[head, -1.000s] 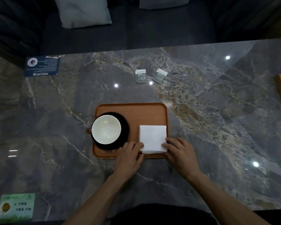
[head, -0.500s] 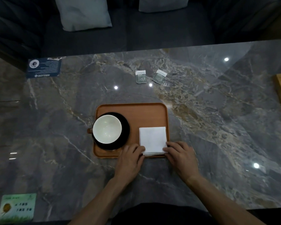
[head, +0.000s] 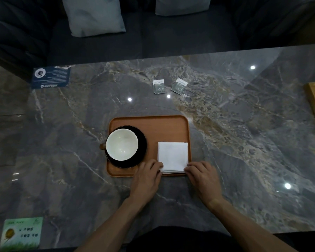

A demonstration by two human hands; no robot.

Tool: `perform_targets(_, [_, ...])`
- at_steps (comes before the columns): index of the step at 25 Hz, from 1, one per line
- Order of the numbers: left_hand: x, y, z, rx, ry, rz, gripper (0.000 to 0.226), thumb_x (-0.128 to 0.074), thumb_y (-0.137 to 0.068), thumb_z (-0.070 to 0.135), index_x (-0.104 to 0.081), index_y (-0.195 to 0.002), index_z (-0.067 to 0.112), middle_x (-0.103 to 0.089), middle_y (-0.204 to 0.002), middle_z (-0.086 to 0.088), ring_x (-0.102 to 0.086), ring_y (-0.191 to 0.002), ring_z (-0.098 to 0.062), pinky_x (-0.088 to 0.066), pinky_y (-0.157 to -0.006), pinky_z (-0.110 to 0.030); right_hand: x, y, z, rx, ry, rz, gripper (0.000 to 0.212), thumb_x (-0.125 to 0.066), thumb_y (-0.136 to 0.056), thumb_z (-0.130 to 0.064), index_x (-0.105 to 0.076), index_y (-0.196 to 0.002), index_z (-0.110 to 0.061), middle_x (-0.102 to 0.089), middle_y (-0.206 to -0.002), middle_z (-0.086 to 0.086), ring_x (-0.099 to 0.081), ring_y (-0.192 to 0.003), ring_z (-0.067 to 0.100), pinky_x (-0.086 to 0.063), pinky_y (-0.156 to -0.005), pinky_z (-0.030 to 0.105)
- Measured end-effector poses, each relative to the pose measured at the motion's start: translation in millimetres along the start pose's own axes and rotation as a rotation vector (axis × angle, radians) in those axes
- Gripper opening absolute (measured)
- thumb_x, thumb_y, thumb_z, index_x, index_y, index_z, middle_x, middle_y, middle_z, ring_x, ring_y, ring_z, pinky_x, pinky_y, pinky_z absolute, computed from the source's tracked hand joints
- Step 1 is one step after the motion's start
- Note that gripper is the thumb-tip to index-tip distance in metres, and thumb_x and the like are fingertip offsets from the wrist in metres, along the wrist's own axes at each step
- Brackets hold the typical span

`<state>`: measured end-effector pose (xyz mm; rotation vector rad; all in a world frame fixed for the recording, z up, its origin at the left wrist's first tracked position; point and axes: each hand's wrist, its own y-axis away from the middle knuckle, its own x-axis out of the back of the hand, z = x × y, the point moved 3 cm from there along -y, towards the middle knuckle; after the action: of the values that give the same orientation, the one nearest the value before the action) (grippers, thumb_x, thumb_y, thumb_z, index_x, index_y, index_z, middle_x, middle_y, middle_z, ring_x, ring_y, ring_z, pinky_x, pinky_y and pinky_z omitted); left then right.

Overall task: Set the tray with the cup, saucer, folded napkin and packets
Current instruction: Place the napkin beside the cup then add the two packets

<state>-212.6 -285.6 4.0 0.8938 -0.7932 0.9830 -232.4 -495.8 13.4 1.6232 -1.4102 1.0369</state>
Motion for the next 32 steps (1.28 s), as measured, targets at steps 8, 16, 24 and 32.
perform_targets(8, [2.2, 6.2, -3.9, -0.083, -0.053, -0.022, 0.031, -0.050, -0.096, 0.034, -0.054, -0.127, 0.028, -0.053, -0.127, 0.005, -0.050, -0.105, -0.019, -0.045, -0.083, -0.035, 4.7, -2.3, 0.2, 0.005, 0.060, -0.036, 0.011, -0.079, -0.079, -0.025, -0.073, -0.088, -0.023, -0.072, -0.100, -0.004, -0.063, -0.087, 0.027, -0.049, -0.068, 0.037])
perform_targets(16, [9.7, 11.9, -10.2, -0.155, -0.027, -0.133, 0.052, -0.048, -0.095, 0.040, -0.039, -0.144, 0.028, -0.047, -0.137, 0.002, -0.048, -0.119, -0.018, -0.043, -0.094, -0.032, 12.4, -6.4, -3.3, -0.024, 0.032, -0.157, 0.013, -0.069, -0.087, -0.033, -0.072, -0.096, -0.024, -0.070, -0.105, -0.005, -0.063, -0.093, 0.022, -0.051, -0.075, 0.037])
perform_targets(24, [48.4, -6.7, 11.3, -0.157, -0.049, -0.092, 0.038, -0.044, -0.094, 0.050, -0.046, -0.127, 0.032, -0.051, -0.120, 0.010, -0.053, -0.105, -0.010, -0.047, -0.073, -0.026, 48.5, -37.9, 0.6, -0.043, 0.110, -0.357, 0.031, -0.044, -0.096, -0.050, -0.062, -0.114, -0.034, -0.060, -0.120, -0.009, -0.051, -0.112, 0.017, -0.041, -0.092, 0.035])
perform_targets(32, [141.0, -110.4, 24.5, -0.211, -0.101, -0.331, 0.030, -0.058, -0.086, 0.049, -0.059, -0.107, 0.028, -0.061, -0.110, 0.005, -0.058, -0.101, -0.017, -0.046, -0.077, -0.032, 87.3, -136.1, 11.3, 0.028, 0.183, -0.463, 0.033, -0.050, -0.093, -0.043, -0.060, -0.122, -0.032, -0.063, -0.124, 0.002, -0.057, -0.115, 0.025, -0.047, -0.093, 0.036])
